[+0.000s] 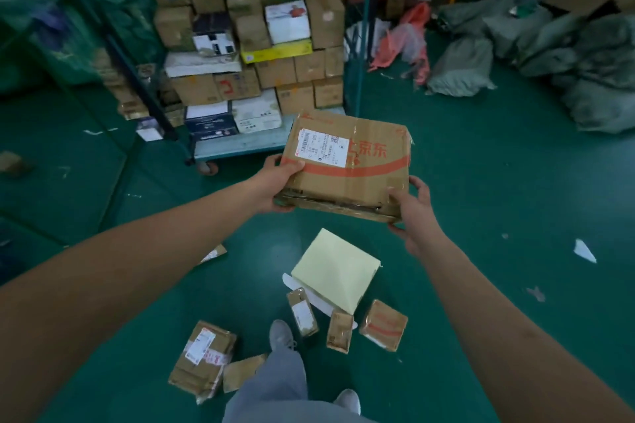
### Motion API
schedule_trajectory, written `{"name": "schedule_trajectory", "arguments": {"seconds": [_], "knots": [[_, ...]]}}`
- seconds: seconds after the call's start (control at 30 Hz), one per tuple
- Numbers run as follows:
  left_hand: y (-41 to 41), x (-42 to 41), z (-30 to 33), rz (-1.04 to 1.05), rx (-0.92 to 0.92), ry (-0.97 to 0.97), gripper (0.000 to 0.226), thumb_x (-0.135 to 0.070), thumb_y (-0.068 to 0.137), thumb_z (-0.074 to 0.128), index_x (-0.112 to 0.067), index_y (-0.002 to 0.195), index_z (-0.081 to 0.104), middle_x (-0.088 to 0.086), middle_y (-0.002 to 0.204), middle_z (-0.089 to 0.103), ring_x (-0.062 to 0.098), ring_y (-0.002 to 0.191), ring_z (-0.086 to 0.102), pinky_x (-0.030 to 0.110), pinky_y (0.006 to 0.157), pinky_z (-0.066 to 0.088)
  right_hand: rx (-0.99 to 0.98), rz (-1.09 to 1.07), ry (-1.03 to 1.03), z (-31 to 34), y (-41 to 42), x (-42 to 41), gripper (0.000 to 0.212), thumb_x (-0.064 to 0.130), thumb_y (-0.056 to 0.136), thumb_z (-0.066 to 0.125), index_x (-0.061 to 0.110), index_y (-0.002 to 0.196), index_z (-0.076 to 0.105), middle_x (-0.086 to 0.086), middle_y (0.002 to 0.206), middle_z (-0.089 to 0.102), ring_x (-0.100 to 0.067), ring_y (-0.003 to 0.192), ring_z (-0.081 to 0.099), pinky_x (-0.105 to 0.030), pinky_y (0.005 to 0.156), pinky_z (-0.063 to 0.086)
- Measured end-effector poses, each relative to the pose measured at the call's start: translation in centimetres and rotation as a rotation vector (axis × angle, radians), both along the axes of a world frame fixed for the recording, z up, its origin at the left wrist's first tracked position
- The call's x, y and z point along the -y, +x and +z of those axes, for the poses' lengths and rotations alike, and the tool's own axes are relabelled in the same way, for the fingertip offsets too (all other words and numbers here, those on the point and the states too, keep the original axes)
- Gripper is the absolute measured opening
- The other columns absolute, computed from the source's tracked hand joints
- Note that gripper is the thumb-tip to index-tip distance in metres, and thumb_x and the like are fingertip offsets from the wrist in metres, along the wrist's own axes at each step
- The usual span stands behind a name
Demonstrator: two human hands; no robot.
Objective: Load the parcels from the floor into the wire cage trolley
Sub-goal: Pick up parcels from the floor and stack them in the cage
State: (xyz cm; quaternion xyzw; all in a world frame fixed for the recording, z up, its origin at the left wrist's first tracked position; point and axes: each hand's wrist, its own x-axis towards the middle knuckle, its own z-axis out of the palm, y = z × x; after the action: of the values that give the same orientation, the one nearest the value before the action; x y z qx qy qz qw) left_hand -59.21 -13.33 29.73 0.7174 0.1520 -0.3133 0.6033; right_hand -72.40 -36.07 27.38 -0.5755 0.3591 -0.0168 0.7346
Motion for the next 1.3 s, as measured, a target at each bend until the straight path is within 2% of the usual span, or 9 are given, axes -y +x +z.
{"name": "schedule_trajectory", "arguments": {"seconds": [0.17,0.27,0.33,0.4,0.47,0.63,0.87,1.07,1.3], "knots": [[2.8,-2.4,1.7,0.095,0.046,-0.044,0.059,-0.038,0.098,0.067,-0.037,0.146,0.033,0.004,0.126,0.055,0.031,0.109,0.06,0.055,0.089,0.058,0.054,0.115,-0.032,2.2,4.9,-1.1,0.047,0.018,0.101,0.055,0.038,0.14,0.038,0.007,0.111,0.062,-0.014,0.094,0.063,-0.042,0.09,0.053],[5.1,-4.0,2.1,0.148,0.07,-0.072,0.062,-0.039,0.097,0.068,-0.038,0.148,0.033,0.004,0.128,0.055,0.032,0.111,0.06,0.056,0.09,0.058,0.072,0.156,-0.062,3.3,8.5,-1.8,0.047,0.017,0.101,0.056,0.04,0.139,0.04,0.008,0.114,0.063,-0.014,0.095,0.062,-0.049,0.098,0.052],[7.3,-5.2,2.5,0.18,0.086,-0.094,0.062,-0.04,0.096,0.069,-0.039,0.147,0.034,0.004,0.128,0.056,0.032,0.112,0.06,0.057,0.091,0.057,0.092,0.173,-0.075,4.1,11.6,-2.7,0.046,0.017,0.101,0.056,0.04,0.138,0.043,0.009,0.118,0.062,-0.013,0.095,0.061,-0.047,0.095,0.053],[9.5,-6.3,2.6,0.197,0.094,-0.105,0.061,-0.04,0.096,0.07,-0.04,0.146,0.036,0.003,0.128,0.056,0.032,0.112,0.06,0.057,0.091,0.057,0.11,0.18,-0.083,4.6,14.2,-3.5,0.046,0.015,0.101,0.056,0.038,0.139,0.045,0.012,0.115,0.059,-0.011,0.094,0.06,-0.04,0.086,0.054],[11.7,-7.4,2.5,0.196,0.107,-0.12,0.061,-0.043,0.094,0.071,-0.042,0.145,0.037,0.003,0.131,0.057,0.032,0.113,0.06,0.057,0.09,0.057,0.116,0.184,-0.095,5.0,16.5,-4.2,0.044,0.016,0.101,0.057,0.038,0.138,0.047,0.015,0.108,0.058,-0.011,0.093,0.06,-0.042,0.088,0.055],[21.4,-12.9,2.3,0.189,0.116,-0.179,0.056,-0.045,0.092,0.073,-0.04,0.14,0.045,0.004,0.133,0.059,0.034,0.119,0.059,0.058,0.089,0.058,0.139,0.207,-0.115,5.0,27.4,-8.3,0.045,0.023,0.097,0.064,0.043,0.135,0.051,0.011,0.113,0.066,-0.018,0.104,0.064,-0.053,0.103,0.051],[37.1,-21.0,3.3,0.199,0.141,-0.22,0.049,-0.043,0.09,0.075,-0.038,0.135,0.054,0.005,0.127,0.067,0.03,0.116,0.063,0.056,0.089,0.059,0.132,0.188,-0.106,5.9,43.1,-16.1,0.047,0.031,0.096,0.066,0.039,0.139,0.049,0.006,0.129,0.062,-0.019,0.116,0.06,-0.051,0.103,0.051],[47.1,-24.7,4.1,0.212,0.129,-0.211,0.06,-0.047,0.085,0.081,-0.042,0.137,0.052,0.007,0.127,0.068,0.033,0.114,0.065,0.055,0.085,0.06,0.107,0.202,-0.114,6.6,52.6,-19.5,0.04,0.031,0.098,0.064,0.027,0.136,0.054,0.005,0.121,0.065,-0.015,0.107,0.061,-0.045,0.101,0.051],[57.1,-24.7,3.5,0.218,0.117,-0.202,0.05,-0.046,0.089,0.076,-0.039,0.133,0.054,0.007,0.128,0.065,0.035,0.116,0.062,0.055,0.087,0.06,0.079,0.225,-0.119,5.9,63.1,-19.2,0.035,0.034,0.098,0.064,0.028,0.132,0.059,0.003,0.121,0.069,-0.019,0.11,0.064,-0.045,0.101,0.053]]}}
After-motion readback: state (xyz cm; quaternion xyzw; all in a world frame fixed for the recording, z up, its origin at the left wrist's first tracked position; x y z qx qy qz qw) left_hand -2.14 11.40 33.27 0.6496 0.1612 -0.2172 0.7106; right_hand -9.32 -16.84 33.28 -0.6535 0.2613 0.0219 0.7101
